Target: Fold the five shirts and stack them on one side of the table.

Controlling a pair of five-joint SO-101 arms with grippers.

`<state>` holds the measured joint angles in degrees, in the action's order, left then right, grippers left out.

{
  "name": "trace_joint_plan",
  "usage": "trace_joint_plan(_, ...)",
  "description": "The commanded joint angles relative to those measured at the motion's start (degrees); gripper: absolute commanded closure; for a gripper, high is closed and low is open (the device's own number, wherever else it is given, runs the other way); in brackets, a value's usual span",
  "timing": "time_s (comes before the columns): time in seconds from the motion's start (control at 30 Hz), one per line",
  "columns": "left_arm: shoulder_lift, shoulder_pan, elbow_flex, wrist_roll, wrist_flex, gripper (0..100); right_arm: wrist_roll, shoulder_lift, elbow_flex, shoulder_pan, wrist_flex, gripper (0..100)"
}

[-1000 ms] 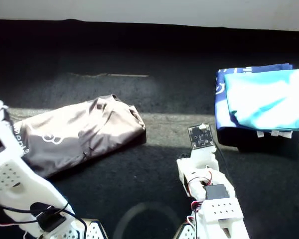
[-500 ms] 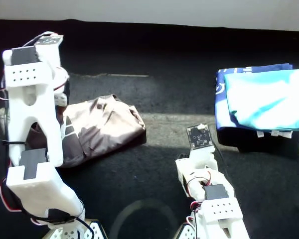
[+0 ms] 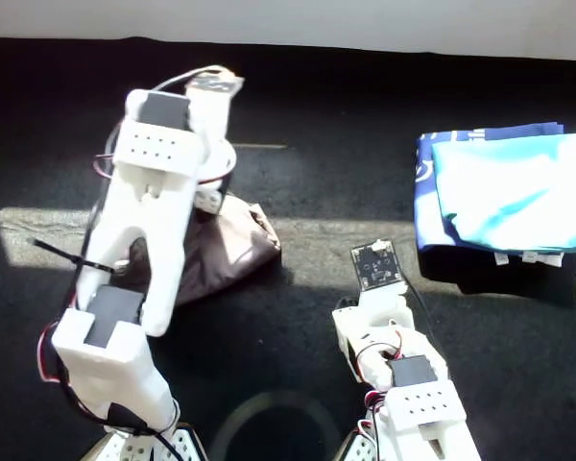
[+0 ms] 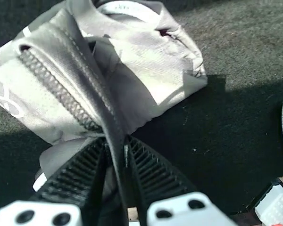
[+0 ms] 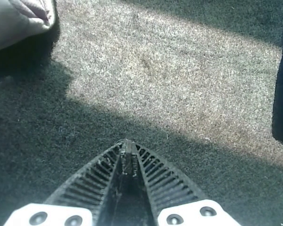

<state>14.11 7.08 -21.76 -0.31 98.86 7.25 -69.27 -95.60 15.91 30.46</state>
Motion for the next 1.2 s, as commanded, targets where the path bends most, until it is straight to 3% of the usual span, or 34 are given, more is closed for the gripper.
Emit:
trace_joint_plan(0.0,-2.95,2.42,-0.4,0.18,-3.78,99,0.09,-1.1,-1.01,0.75,-0.48,99.2)
trace_joint_plan(0.2,-0.31,5.14,-0.75,0.09,-7.38,98,0.09,-1.1,-1.01,0.75,-0.48,99.2)
trace_joint_plan(0.43,7.16,3.82,-1.01,0.09,-7.3,79,0.18,-1.1,-1.01,0.75,-0.48,99.2)
trace_joint_plan(0.53,7.08,2.24,-4.35,0.09,-6.15,79,0.26,-1.1,-1.1,0.75,-0.57,99.2)
trace_joint_plan(0.67,7.16,-2.15,-12.62,0.0,2.55,81,0.26,-1.1,-1.1,0.75,-0.66,99.2)
trace_joint_plan(0.8,7.69,-9.45,-12.35,-0.09,2.9,100,0.35,-1.1,-1.1,0.75,-0.66,99.2)
trace_joint_plan(1.0,4.88,-15.78,-2.33,-7.3,2.9,99,0.26,-1.1,-1.1,0.66,-0.66,99.2)
trace_joint_plan(1.17,-10.42,-23.25,7.69,-7.47,2.9,99,0.26,-1.1,-1.1,0.66,-0.66,99.2)
